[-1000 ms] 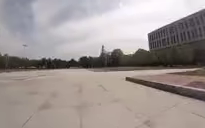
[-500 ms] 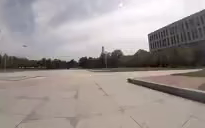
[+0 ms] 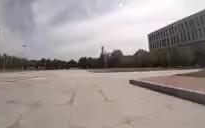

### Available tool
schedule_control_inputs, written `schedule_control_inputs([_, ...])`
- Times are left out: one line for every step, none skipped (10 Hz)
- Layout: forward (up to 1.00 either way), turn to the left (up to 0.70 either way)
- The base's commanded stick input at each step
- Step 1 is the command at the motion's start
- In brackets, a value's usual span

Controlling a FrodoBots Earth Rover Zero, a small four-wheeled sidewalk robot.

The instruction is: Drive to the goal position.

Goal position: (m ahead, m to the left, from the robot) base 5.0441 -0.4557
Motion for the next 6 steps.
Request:
schedule_control_inputs([0.70, 0.35])
schedule_control_inputs([0.70, 0.35])
schedule_control_inputs([0.70, 0.35])
schedule_control_inputs([0.70, 0.35])
schedule_control_inputs([0.70, 0.35])
schedule_control_inputs([0.70, 0.35])
